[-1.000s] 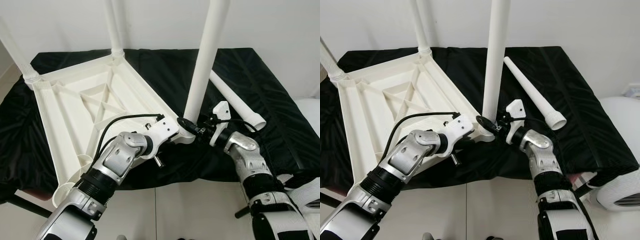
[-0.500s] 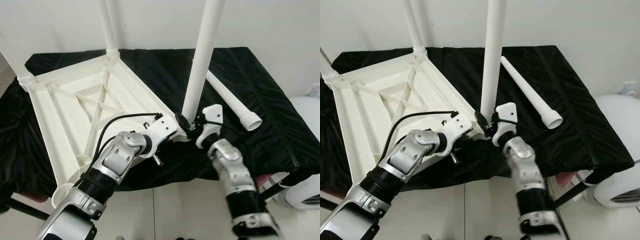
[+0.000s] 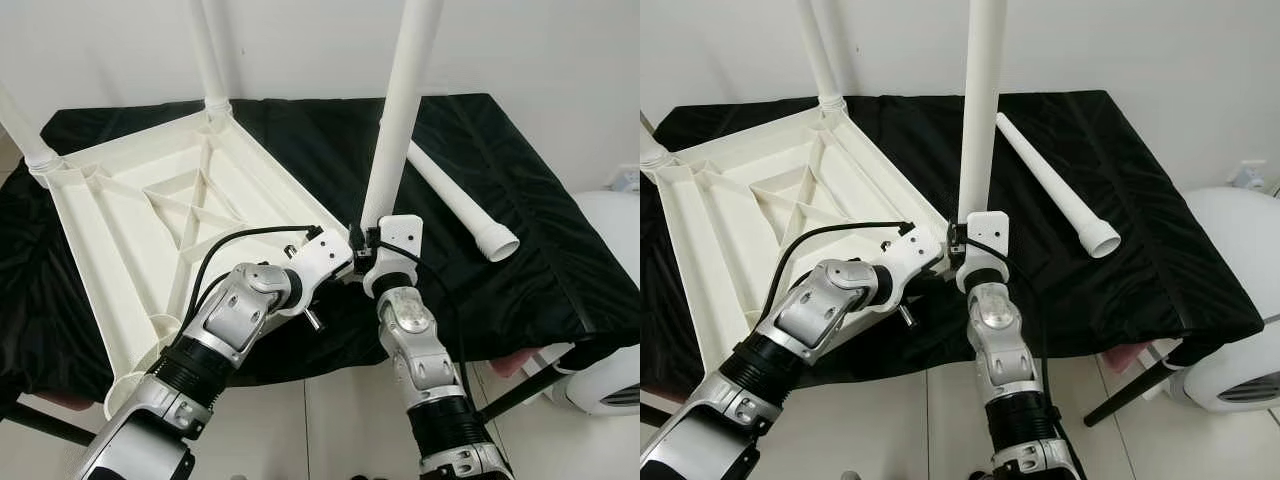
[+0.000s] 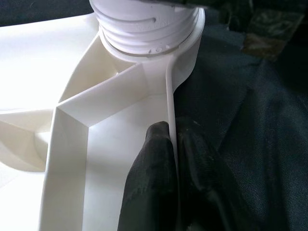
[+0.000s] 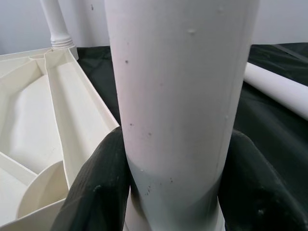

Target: Building children table

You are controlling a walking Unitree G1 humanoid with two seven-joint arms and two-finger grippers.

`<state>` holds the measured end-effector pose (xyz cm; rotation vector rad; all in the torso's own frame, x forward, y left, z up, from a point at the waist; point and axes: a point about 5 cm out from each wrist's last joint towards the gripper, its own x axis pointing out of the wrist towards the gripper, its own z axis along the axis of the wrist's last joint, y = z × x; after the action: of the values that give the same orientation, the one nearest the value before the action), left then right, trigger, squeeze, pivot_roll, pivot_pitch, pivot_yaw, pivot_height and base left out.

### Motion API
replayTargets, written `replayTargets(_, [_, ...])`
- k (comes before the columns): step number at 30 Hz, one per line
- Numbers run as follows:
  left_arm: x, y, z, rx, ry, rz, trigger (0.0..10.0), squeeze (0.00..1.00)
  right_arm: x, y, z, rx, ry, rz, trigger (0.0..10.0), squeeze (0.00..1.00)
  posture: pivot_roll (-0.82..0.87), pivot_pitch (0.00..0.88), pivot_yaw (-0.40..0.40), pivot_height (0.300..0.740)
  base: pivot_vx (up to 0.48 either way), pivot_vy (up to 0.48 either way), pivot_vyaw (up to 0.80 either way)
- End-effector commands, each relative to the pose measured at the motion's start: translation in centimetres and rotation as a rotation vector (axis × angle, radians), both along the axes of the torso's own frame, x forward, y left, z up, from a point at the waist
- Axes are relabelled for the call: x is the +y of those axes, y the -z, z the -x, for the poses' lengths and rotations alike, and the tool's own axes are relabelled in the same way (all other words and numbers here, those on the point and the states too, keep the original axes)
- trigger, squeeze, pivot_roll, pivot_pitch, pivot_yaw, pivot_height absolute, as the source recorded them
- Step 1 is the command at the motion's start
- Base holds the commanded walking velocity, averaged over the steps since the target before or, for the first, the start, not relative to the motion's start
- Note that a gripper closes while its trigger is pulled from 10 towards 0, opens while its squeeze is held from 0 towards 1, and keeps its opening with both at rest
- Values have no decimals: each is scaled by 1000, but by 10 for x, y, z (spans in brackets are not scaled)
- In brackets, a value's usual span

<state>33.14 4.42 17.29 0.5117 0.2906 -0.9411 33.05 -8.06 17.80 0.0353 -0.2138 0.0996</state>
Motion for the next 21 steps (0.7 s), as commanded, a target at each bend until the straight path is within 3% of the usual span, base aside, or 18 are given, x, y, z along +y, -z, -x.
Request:
replayTargets(1, [-1, 1, 0, -13, -5, -18, 10000, 0, 15, 6, 5, 49, -16, -63, 0, 0, -96, 138, 36, 740, 0, 0, 0])
replayTargets(2, [0, 1, 0, -14, -8, -19, 10000, 0, 12, 7, 4, 68, -7, -75, 7176, 0, -97, 138, 35, 740, 0, 0, 0])
replayTargets(3, [1, 1, 0, -14, -9, -20, 10000, 0, 11, 7, 5, 73, 3, -67, 10000, 0, -99, 140, 37, 740, 0, 0, 0])
replayTargets(6, [1, 1, 0, -13, -10, -22, 10000, 0, 10, 8, 5, 70, -6, -56, 10000, 0, -102, 141, 39, 740, 0, 0, 0])
replayTargets(7, [1, 1, 0, -12, -9, -22, 10000, 0, 9, 7, 6, 62, -24, -54, 10000, 1000, -104, 142, 39, 740, 0, 0, 0])
replayTargets(20, [-1, 0, 0, -13, -6, -18, 10000, 0, -20, 9, 1, 55, -136, 24, 10000, 1000, -103, 149, 38, 740, 0, 0, 0])
replayTargets(21, [0, 1, 0, -12, -7, -18, 10000, 0, -33, 8, -3, 44, -171, 55, 10000, 1000, -101, 153, 39, 740, 0, 0, 0])
